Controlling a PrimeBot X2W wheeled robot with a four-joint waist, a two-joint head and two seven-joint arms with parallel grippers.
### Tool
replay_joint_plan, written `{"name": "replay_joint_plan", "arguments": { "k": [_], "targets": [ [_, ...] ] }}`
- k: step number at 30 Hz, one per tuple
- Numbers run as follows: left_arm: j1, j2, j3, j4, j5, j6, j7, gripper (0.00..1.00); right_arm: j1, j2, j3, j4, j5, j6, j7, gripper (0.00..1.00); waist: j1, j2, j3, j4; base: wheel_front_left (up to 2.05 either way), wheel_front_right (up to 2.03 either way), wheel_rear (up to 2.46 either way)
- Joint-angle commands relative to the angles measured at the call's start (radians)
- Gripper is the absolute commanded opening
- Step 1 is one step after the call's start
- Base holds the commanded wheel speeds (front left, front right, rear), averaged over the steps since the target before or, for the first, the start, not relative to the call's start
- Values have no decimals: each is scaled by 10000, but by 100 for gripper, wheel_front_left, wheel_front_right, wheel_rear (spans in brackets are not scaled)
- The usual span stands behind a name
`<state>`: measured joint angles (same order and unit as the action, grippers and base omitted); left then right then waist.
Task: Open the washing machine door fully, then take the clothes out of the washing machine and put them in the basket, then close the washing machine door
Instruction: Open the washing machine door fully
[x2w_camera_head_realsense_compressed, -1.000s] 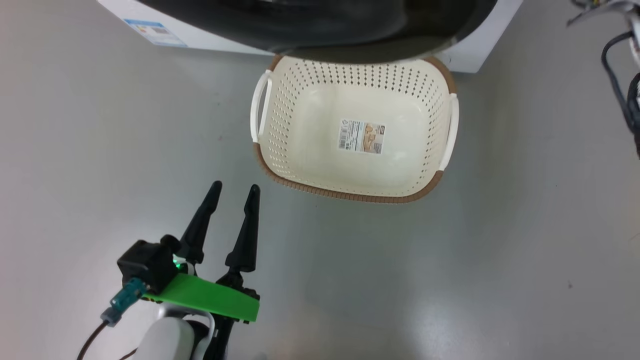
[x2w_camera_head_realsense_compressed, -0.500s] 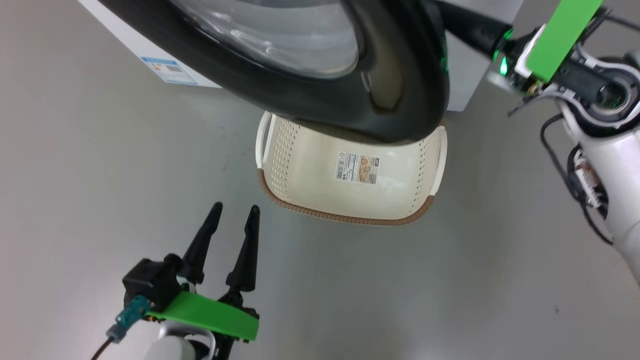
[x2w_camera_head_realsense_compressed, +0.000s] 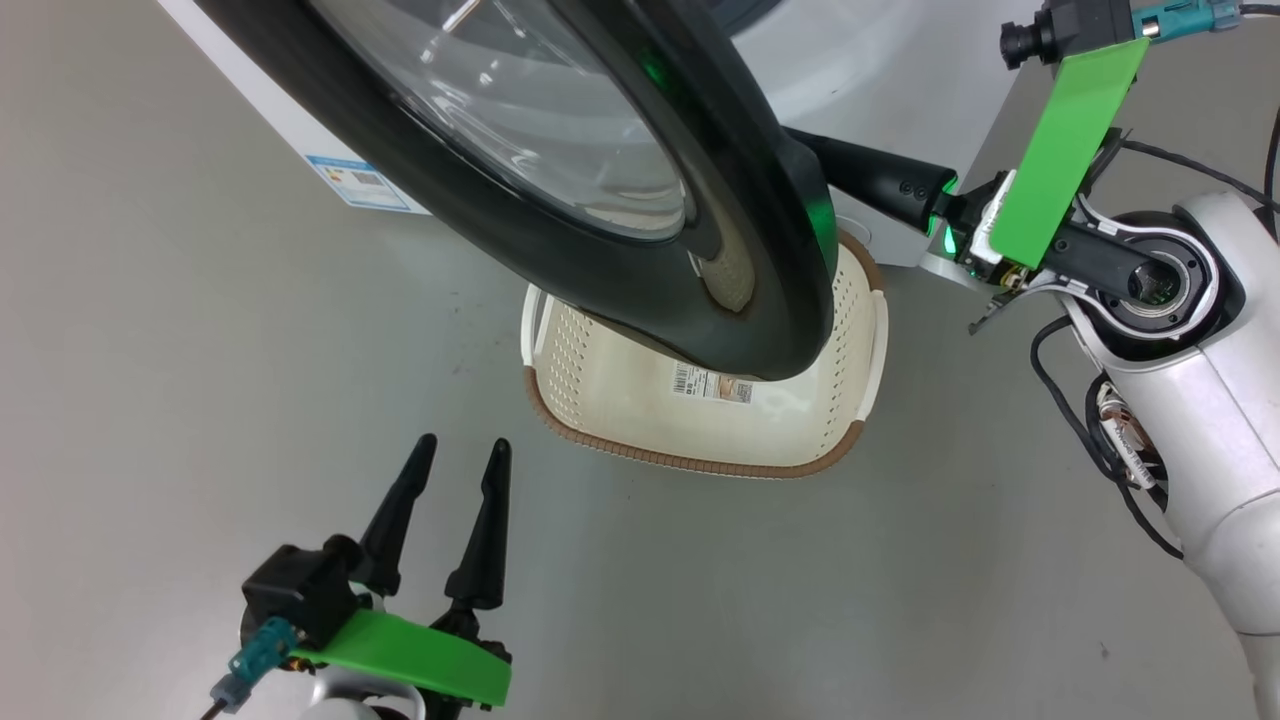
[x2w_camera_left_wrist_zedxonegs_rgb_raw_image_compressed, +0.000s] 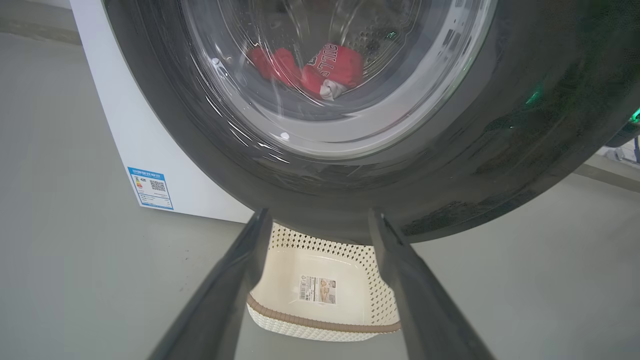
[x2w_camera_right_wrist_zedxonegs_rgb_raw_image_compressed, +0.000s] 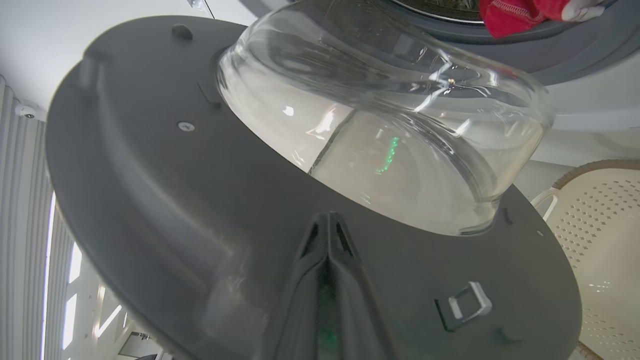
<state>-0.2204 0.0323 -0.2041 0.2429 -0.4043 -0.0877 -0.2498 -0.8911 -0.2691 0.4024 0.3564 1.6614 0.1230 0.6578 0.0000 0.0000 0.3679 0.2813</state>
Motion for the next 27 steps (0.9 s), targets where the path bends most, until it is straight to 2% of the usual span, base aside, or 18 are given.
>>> {"name": "replay_joint_plan", "arguments": {
  "k": [1, 5, 7, 9, 10, 17, 27],
  "targets": [
    [150, 179, 338, -262, 67, 72, -120, 100, 199, 242, 22, -293, -149, 77, 36, 0, 0, 0, 3, 2, 0, 0, 0],
    [136, 179, 335, -280, 89, 86, -120, 100, 201, 309, -120, -250, -310, 77, -122, 0, 0, 0, -43, 13, 0, 0, 0],
    [144, 179, 364, -285, 103, 87, -120, 100, 226, 309, -202, -188, -449, 77, -290, 24, 0, 0, -85, 3, 0, 0, 0],
    [157, 179, 408, -274, 134, 82, -120, 100, 297, 272, -263, -103, -665, 77, -541, 58, 0, 0, -153, -24, 0, 0, 0],
    [184, 179, 475, -264, 185, 67, -120, 100, 428, 255, -331, -6, -832, 77, -824, 100, 0, 0, -236, -74, 0, 0, 0],
    [387, 179, 849, -209, 495, -27, -120, 100, 1312, 198, -444, 183, -1128, 77, -1676, 100, 0, 0, -605, -477, 0, 0, 0],
    [796, 179, 1364, -223, 883, -199, -120, 100, 3342, -1, -484, 59, -1250, 77, -2679, 100, 0, 0, -1051, -1085, 0, 0, 0]
  ]
}}
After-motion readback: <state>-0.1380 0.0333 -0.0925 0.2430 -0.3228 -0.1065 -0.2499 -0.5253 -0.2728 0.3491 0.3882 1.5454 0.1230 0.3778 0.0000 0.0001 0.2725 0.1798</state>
